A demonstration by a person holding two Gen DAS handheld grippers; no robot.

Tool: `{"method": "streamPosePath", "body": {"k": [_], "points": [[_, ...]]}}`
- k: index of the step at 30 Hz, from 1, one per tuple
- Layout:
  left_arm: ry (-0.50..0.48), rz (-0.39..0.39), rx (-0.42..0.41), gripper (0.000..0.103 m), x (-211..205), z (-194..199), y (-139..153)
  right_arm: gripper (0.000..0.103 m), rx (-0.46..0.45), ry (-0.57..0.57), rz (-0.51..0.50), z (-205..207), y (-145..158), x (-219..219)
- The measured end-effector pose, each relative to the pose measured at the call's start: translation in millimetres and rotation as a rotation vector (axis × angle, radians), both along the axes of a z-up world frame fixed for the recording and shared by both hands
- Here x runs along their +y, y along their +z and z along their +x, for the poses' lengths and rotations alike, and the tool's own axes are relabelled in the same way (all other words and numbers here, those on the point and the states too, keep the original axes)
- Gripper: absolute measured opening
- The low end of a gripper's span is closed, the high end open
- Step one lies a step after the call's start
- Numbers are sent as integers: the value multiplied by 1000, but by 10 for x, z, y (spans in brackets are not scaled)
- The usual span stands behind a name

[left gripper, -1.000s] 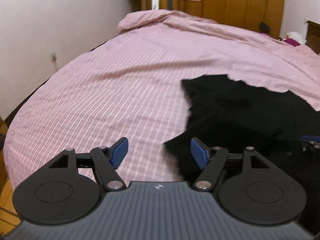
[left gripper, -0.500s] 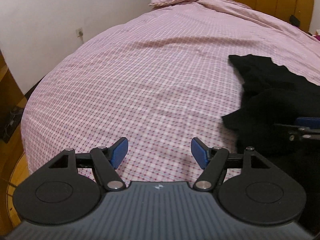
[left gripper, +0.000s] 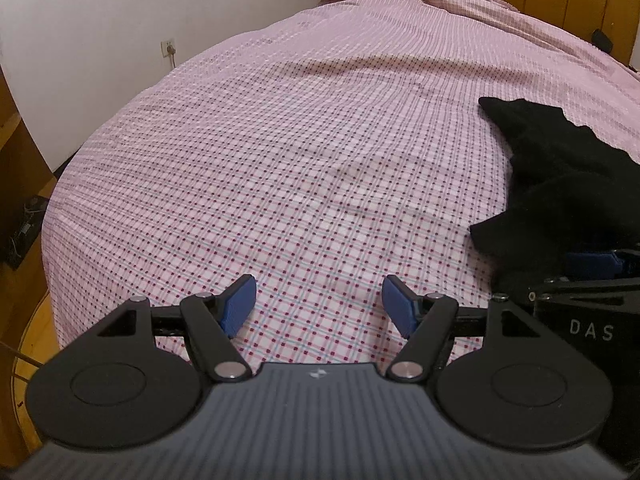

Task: Fold small clothes

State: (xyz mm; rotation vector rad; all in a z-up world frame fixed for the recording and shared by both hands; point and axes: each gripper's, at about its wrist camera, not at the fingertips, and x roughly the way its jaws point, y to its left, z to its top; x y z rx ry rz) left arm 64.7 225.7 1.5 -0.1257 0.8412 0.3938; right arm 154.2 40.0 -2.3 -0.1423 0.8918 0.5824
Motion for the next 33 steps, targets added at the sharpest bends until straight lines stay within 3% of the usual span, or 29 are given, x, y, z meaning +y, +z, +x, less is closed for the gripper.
{"method": "streamPosePath", "body": {"k": [22,28,31,33], "points": [[-13,0,6,74,-16,58,-49,63,7,1,11,40,-11,19],[-19,1,8,74,-42,62,-39,49,4,5,26,40,10,-2],[-23,1,8,75,-69,66,-36,36,4,10,45,31,32,-19],[-25,2,7,74,-83,66,-28,19,2,10,68,24,61,-50]]}}
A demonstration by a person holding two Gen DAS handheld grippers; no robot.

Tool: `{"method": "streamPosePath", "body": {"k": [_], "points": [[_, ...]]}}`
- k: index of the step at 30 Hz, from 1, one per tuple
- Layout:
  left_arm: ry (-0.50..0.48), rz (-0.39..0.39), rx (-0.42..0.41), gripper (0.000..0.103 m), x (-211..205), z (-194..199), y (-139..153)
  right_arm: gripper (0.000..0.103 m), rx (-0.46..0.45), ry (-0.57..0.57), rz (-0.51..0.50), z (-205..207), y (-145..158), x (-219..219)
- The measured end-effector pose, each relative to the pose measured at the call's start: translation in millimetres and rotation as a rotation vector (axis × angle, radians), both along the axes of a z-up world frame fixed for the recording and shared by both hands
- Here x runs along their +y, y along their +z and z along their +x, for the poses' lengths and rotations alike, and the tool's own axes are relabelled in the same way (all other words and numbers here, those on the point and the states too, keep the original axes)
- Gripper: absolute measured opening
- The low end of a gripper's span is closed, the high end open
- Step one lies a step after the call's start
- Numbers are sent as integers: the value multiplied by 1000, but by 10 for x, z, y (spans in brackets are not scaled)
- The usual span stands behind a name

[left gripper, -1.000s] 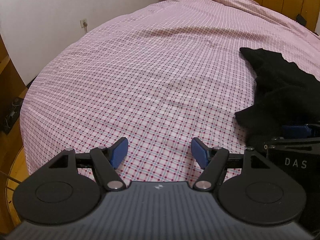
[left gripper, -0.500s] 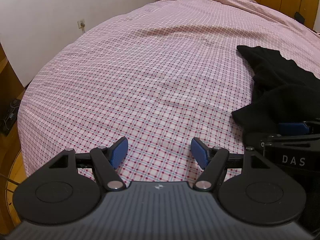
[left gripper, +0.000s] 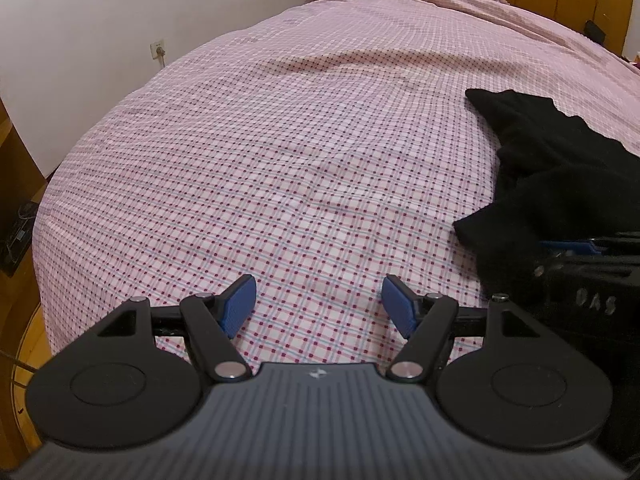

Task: Fold small clothes

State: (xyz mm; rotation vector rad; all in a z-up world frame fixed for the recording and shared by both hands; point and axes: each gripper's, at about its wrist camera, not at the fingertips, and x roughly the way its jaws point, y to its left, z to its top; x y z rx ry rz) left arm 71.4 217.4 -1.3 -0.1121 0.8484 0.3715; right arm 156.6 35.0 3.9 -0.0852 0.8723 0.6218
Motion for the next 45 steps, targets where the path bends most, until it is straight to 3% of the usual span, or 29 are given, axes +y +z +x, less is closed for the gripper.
{"method": "streamPosePath", "body": {"k": [3,11,19,25,30,36,40,45], "points": [[-5,1,-4,74,-9,-2,21,10,-9,1,44,-6,85,-87],[-40,12,-34,74,-127,55,156,6,-121,-40,131,-25,512,-595],[-97,20,-66,74,-353,161,294,6,-227,-174,169,24,919,-1302],[-145,37,-104,74,-519,332,408,6,-291,-323,137,81,1077,-1920],[-204,43,-127,74,-714,526,484,6,-275,-462,120,108,947,-2449],[-272,79,-136,74,-1023,795,513,6,-180,-597,69,142,453,-2945],[-297,97,-136,74,-1196,996,464,6,-105,-639,36,172,122,-3165],[-304,118,-94,74,-1290,1237,317,8,-18,-642,14,26,-52,-3390]]}}
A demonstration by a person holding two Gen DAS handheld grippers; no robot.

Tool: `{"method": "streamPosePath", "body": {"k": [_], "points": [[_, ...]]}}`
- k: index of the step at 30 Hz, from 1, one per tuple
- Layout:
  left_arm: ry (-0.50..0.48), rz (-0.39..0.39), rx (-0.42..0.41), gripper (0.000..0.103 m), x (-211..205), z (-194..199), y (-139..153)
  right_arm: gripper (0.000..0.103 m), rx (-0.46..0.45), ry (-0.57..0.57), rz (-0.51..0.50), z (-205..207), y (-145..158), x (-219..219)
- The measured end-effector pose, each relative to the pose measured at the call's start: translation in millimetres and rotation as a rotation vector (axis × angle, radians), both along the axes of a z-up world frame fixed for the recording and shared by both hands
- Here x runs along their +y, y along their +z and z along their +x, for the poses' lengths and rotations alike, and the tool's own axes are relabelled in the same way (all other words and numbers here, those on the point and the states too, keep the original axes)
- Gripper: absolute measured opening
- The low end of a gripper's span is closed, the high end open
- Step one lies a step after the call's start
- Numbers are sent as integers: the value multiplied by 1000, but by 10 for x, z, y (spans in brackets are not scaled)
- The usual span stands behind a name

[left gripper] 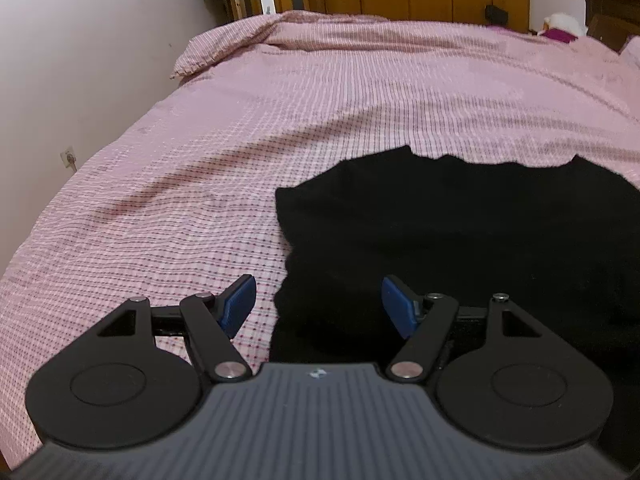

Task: Fold small clothes

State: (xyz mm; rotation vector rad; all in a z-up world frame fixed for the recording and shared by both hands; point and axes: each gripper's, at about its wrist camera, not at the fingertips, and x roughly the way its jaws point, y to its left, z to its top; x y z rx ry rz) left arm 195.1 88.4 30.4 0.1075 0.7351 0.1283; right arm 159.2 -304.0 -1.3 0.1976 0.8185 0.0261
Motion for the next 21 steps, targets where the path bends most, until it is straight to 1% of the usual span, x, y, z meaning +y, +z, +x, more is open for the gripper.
{"method": "streamPosePath", "body": {"k": [2,5,7,8,10,11,12,13,16,21], "points": [[3,3,11,74,-1,51,-39,8,3,2,15,-60,44,-62],[11,-9,12,74,21,150,-57,9,-46,-6,13,-100,164,-132],[16,-19,10,74,56,236,-50,9,-77,5,16,-53,233,-152],[21,-23,9,74,73,285,-43,11,-85,11,22,-21,253,-154],[38,-32,5,74,118,396,-28,34,-91,18,30,53,272,-152],[46,-34,2,74,140,449,-24,57,-99,22,28,84,275,-136],[53,-36,1,74,165,502,-21,68,-115,36,23,110,272,-115],[60,-36,-2,74,189,552,-19,67,-123,48,17,132,266,-93],[81,-39,4,74,269,699,-47,66,-110,93,25,218,233,-59],[103,-114,37,74,397,907,-171,66,-48,133,66,367,93,-58]]}}
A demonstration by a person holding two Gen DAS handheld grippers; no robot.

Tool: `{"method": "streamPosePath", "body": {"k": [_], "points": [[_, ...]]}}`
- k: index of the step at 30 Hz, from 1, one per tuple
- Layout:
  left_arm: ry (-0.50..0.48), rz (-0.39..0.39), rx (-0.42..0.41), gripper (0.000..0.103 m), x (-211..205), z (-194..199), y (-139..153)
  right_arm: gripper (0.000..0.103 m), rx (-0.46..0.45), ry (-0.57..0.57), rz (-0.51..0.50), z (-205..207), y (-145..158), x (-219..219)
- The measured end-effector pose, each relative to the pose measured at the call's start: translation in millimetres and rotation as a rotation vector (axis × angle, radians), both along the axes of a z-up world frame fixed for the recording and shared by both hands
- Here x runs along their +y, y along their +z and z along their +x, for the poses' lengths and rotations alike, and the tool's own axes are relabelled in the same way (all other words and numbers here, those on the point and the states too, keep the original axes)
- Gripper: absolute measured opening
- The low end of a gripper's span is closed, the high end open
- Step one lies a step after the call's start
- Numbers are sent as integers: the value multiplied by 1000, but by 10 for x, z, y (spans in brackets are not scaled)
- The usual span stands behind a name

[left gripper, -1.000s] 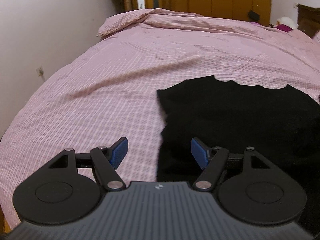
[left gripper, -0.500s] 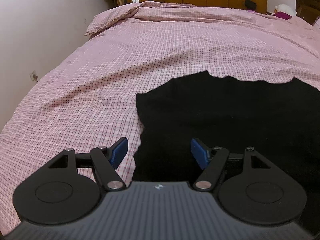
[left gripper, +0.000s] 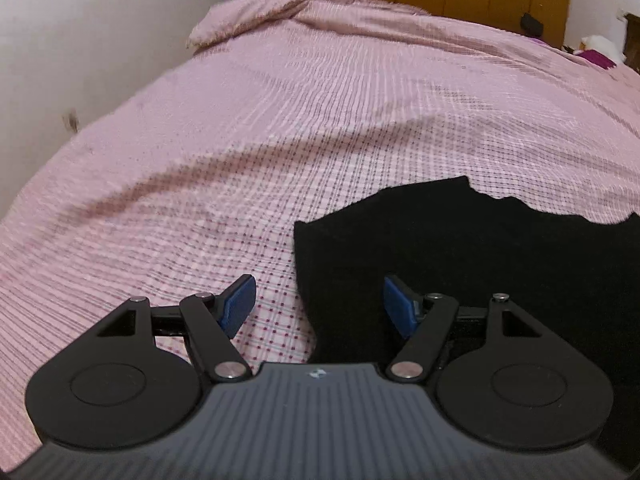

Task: Fold small clothes

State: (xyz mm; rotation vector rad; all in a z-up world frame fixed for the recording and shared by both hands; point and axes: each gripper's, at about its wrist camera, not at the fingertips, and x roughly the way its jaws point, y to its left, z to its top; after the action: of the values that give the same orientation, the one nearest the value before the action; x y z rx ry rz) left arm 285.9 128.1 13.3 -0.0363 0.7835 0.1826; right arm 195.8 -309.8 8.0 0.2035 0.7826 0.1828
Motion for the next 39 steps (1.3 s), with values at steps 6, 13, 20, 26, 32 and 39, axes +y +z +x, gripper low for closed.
{"method": "streamPosePath", "body": {"k": [6,13,20,26,32,39], "points": [[-18,-145,-22,69,69,116,-160,42,33,5,19,49,-135,-37],[-57,-135,-142,10,-36,-60,-61,4,-53,10,-9,-82,-3,-113],[77,-161,-202,9,208,-58,-90,3,-290,-103,-146,-178,339,-158],[85,-158,-166,10,225,-20,-255,6,-112,-128,-36,190,52,-308],[32,-111,-158,11,156,-46,-156,57,-46,-80,105,129,-61,-363],[40,-97,-143,11,131,-36,-218,63,-1,142,1,66,-73,-88]]}}
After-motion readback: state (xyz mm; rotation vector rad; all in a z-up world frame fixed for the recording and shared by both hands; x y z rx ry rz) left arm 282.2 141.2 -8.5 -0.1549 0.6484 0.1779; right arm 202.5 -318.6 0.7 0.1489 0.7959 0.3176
